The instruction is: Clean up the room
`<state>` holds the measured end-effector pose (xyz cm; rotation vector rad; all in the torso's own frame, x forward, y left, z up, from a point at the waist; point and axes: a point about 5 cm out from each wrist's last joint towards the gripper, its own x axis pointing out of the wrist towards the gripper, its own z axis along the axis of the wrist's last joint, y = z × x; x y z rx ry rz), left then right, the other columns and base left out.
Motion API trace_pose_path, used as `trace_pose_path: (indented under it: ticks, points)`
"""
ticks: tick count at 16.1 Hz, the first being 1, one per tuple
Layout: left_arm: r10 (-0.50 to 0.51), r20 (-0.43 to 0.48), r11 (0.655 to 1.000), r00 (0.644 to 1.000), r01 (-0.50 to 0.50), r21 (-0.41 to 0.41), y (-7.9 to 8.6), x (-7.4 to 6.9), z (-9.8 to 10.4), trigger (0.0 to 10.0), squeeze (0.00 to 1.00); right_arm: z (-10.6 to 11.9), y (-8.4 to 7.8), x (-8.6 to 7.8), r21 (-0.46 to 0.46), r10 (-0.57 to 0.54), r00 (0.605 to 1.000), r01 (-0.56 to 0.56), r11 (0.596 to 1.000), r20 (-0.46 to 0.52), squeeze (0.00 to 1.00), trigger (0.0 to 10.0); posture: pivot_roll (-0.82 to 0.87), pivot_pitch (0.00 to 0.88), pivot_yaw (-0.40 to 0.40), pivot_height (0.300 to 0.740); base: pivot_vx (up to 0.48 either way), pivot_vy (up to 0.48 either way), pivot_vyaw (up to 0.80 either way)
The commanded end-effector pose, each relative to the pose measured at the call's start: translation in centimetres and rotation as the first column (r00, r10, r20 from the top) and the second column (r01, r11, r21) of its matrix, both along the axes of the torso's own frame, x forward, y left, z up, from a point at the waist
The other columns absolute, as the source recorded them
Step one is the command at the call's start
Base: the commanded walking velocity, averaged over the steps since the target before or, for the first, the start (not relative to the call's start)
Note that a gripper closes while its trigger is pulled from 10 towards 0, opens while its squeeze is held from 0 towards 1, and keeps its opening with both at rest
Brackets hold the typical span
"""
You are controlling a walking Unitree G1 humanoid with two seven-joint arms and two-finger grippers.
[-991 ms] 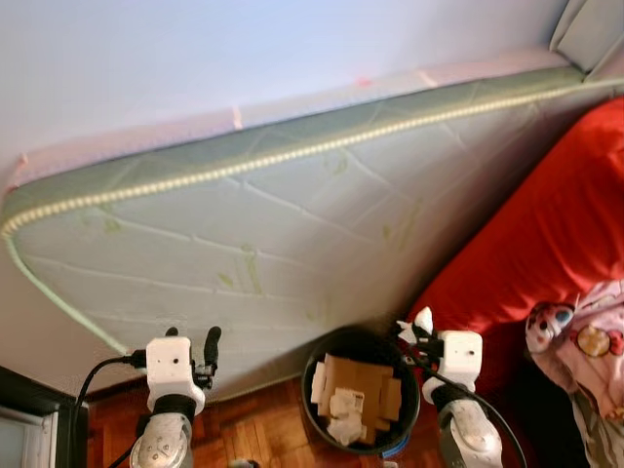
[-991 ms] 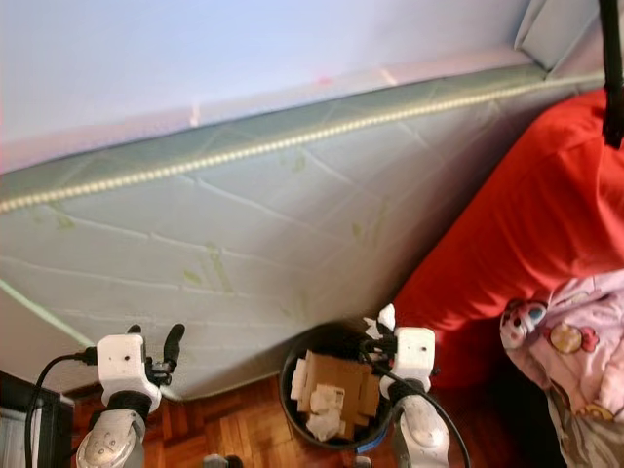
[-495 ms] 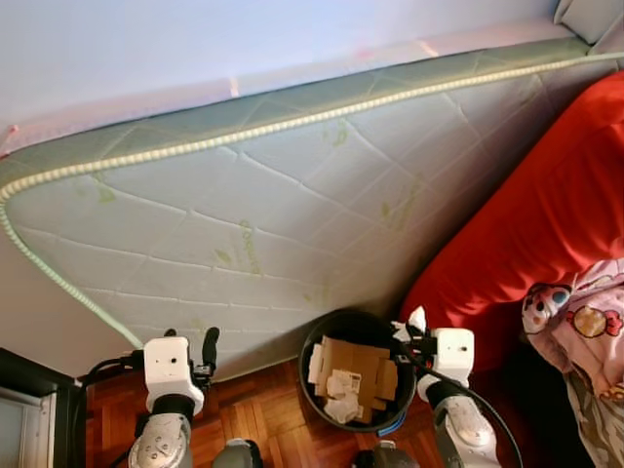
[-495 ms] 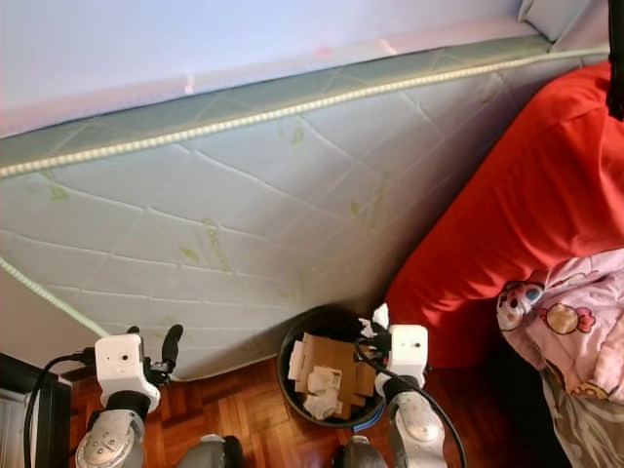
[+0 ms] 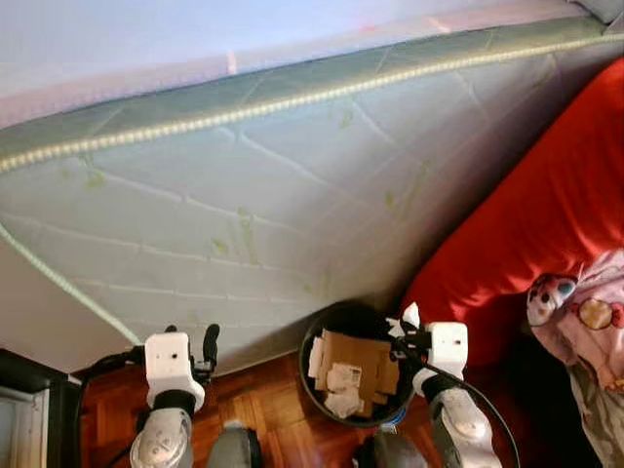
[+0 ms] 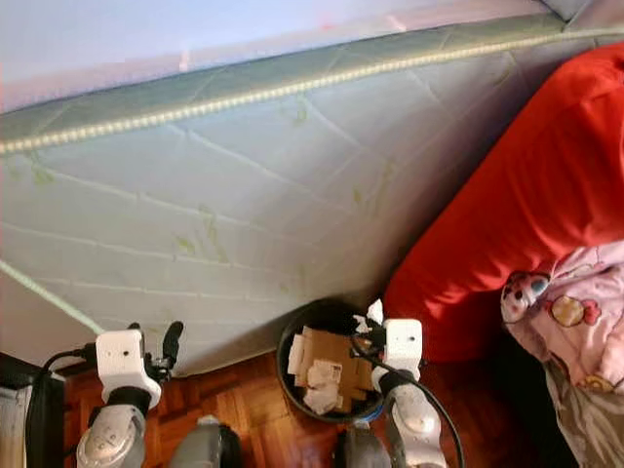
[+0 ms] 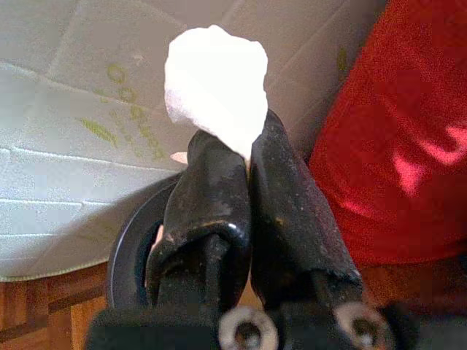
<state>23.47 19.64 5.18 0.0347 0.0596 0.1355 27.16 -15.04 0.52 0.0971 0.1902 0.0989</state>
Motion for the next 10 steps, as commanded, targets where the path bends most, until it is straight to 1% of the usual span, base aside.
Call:
trace_pose_path:
  ticks: [1,10]
  points:
    - [0.01,-0.026,1.0,1.0,-0.01,-0.003,0.08,-0.49,-0.51,10.0,0.0,-0.68,-0.02,-0.57,0.0,0.002,1.0,-0.002,1.0,-0.03,0.0,10.0,-0.01,0.252,-0.004,0.646,0.0,0.0,0.0]
    - [0.01,-0.021,1.0,1.0,-0.011,-0.006,0.08,-0.43,-0.41,10.0,0.0,-0.91,0.28,-0.65,0.008,0.015,0.999,-0.015,1.0,-0.04,0.0,10.0,-0.01,0.253,-0.001,0.646,0.0,0.0,0.0]
